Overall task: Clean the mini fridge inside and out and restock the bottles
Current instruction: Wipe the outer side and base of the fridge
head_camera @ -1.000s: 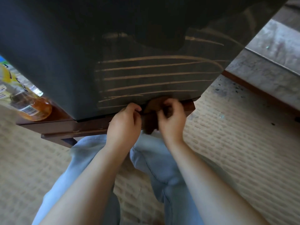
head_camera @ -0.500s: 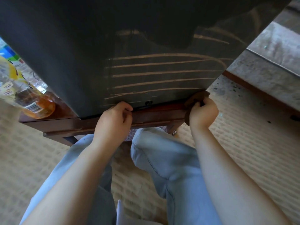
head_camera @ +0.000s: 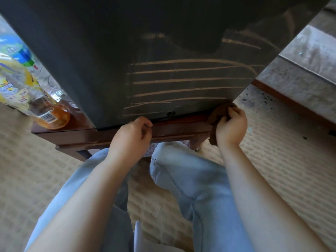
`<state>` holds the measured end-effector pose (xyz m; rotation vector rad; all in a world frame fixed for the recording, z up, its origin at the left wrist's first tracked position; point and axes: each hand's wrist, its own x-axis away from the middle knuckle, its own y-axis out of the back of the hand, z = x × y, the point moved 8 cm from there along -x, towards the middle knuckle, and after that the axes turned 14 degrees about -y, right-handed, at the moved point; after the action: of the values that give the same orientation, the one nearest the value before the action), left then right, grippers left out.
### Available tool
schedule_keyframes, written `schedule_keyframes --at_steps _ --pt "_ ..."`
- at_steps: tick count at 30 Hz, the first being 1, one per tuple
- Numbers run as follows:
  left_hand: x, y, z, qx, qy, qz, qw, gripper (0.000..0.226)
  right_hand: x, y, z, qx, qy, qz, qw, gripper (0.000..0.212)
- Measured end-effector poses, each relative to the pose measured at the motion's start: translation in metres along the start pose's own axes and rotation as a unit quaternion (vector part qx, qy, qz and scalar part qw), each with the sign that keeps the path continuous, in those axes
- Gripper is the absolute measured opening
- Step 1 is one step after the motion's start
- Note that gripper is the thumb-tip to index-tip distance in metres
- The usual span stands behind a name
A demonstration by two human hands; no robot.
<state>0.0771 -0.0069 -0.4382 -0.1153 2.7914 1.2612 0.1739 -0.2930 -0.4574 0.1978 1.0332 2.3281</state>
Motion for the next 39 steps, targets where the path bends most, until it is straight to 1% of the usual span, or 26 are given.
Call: schedule_keyframes --at_steps 2,3,5,8,12,13,15,16,17,19,22,25,27,28,30,34,35,39 --pt "0.001 0.004 0.002 -0.003 0.004 0.005 1.000 0.018 -0.005 0.001 -0.002 -0.005 -0.038 0.000 0.999 0.033" --pt "0.002 0.006 0.005 -0.006 0.010 0.010 1.000 0.018 0.001 0.000 0.002 -0.004 -0.042 0.003 0.999 0.032" --pt "0.007 0.013 0.013 -0.012 0.030 0.013 0.999 0.016 0.027 -0.010 0.014 -0.008 -0.023 0.024 0.999 0.029" --pt "0.022 0.028 0.030 -0.022 0.064 -0.006 0.998 0.016 0.086 -0.039 0.034 -0.039 0.011 0.086 0.996 0.024" --pt "0.046 0.039 0.053 -0.031 0.108 -0.007 0.994 0.018 0.154 -0.071 0.053 -0.077 -0.008 0.122 0.989 0.020" --pt "0.052 0.043 0.059 -0.035 0.117 -0.010 0.992 0.017 0.172 -0.080 0.065 -0.081 0.015 0.150 0.985 0.021" --pt "0.060 0.050 0.071 -0.041 0.127 -0.022 0.991 0.014 0.214 -0.095 0.094 -0.083 0.119 0.230 0.962 0.025" --pt "0.063 0.054 0.075 -0.041 0.130 -0.028 0.990 0.013 0.229 -0.098 0.104 -0.094 0.157 0.254 0.950 0.027" --pt "0.064 0.058 0.079 -0.039 0.134 -0.038 0.990 0.012 0.233 -0.098 0.108 -0.111 0.162 0.258 0.946 0.027" --pt "0.066 0.066 0.084 -0.027 0.142 -0.058 0.988 0.011 0.219 -0.090 0.106 -0.144 0.123 0.218 0.957 0.026" --pt "0.066 0.075 0.092 -0.014 0.148 -0.078 0.986 0.014 0.191 -0.079 0.094 -0.139 0.065 0.174 0.973 0.025" --pt "0.064 0.077 0.098 0.000 0.154 -0.086 0.984 0.015 0.167 -0.072 0.072 -0.155 -0.030 0.112 0.981 0.026" --pt "0.065 0.076 0.099 0.001 0.157 -0.081 0.984 0.015 0.162 -0.072 0.059 -0.177 -0.096 0.073 0.977 0.027" --pt "0.065 0.075 0.099 -0.002 0.157 -0.077 0.985 0.016 0.165 -0.076 0.059 -0.179 -0.109 0.068 0.975 0.027" --pt "0.067 0.074 0.099 -0.005 0.156 -0.072 0.985 0.016 0.185 -0.087 0.071 -0.176 -0.097 0.084 0.976 0.024" --pt "0.079 0.074 0.111 -0.005 0.183 -0.070 0.981 0.016 0.246 -0.122 0.107 -0.161 0.011 0.188 0.969 0.019" --pt "0.083 0.074 0.114 -0.006 0.188 -0.068 0.980 0.015 0.254 -0.129 0.110 -0.159 0.027 0.202 0.966 0.018" --pt "0.082 0.079 0.114 -0.003 0.172 -0.081 0.982 0.013 0.254 -0.124 0.112 -0.174 0.072 0.209 0.960 0.020"
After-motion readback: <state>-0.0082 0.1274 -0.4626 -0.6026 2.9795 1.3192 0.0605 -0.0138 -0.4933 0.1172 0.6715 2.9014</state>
